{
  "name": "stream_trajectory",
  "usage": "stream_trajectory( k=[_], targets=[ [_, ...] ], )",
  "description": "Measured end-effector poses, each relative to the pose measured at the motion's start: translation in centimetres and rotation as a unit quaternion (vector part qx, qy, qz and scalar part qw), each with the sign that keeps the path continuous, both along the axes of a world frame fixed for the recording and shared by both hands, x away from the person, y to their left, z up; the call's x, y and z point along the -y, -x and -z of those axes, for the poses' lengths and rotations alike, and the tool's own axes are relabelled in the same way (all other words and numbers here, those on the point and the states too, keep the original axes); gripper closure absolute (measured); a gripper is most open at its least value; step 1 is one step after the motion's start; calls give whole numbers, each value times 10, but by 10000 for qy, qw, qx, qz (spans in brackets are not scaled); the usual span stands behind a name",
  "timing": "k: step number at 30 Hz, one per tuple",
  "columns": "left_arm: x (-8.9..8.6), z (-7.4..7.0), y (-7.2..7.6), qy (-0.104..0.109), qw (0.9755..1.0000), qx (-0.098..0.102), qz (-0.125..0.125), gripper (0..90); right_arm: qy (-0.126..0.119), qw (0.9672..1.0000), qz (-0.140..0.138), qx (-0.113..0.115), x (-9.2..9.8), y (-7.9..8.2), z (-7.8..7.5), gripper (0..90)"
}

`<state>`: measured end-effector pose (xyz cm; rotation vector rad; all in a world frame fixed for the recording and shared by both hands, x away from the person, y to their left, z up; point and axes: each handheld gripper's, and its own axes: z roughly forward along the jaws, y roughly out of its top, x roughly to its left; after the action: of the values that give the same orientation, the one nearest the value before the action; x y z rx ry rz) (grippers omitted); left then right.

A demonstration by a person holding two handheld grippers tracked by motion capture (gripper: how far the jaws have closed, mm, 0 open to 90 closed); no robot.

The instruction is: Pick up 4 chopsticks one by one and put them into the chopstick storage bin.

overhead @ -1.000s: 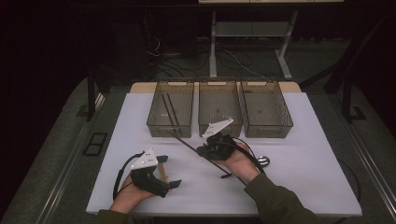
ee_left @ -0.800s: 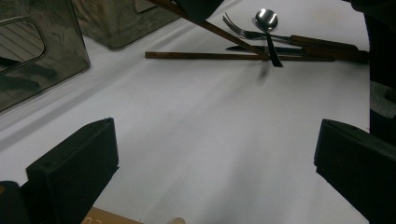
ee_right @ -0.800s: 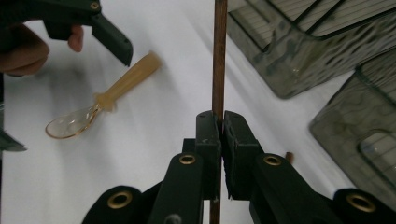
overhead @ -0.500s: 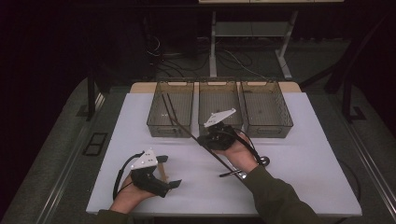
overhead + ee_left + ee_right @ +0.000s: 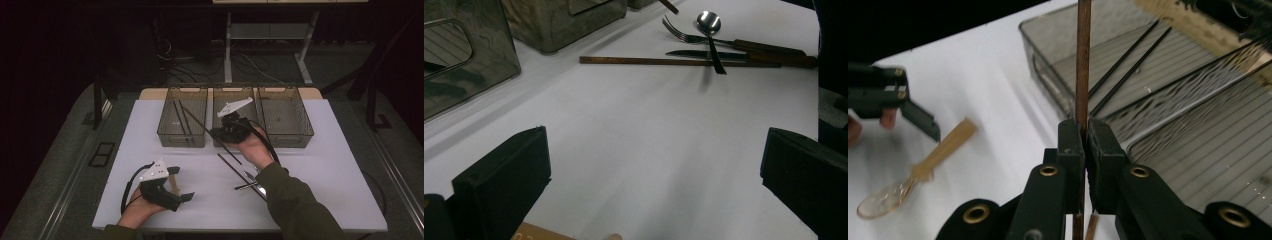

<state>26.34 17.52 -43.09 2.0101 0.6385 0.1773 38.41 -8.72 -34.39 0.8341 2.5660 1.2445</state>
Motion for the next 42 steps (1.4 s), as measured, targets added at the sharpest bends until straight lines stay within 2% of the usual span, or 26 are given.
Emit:
stream_trajectory(
  k=[5,13,24,28,33,42],
  targets=[
    [1,0,0,49,10000,3,-7,0,7,9999,106,36,-8,-16,-13,855],
    [0,0,0,95,10000,26,3,0,27,9997,210,79,-32,-43,-34,855],
    [0,0,-1,106,9999,42,-10,0,-6,9992,404,40,-71,-82,-50,855],
    [-1,0,-1,166,9999,28,-26,0,-41,9990,448,-9,-85,-93,-50,855],
    [1,0,0,205,9998,24,-19,0,-55,9989,451,-78,-101,-105,-43,855],
    [-1,0,-2,213,9998,8,3,0,-82,9985,481,-248,-121,-117,-17,854]
  ],
)
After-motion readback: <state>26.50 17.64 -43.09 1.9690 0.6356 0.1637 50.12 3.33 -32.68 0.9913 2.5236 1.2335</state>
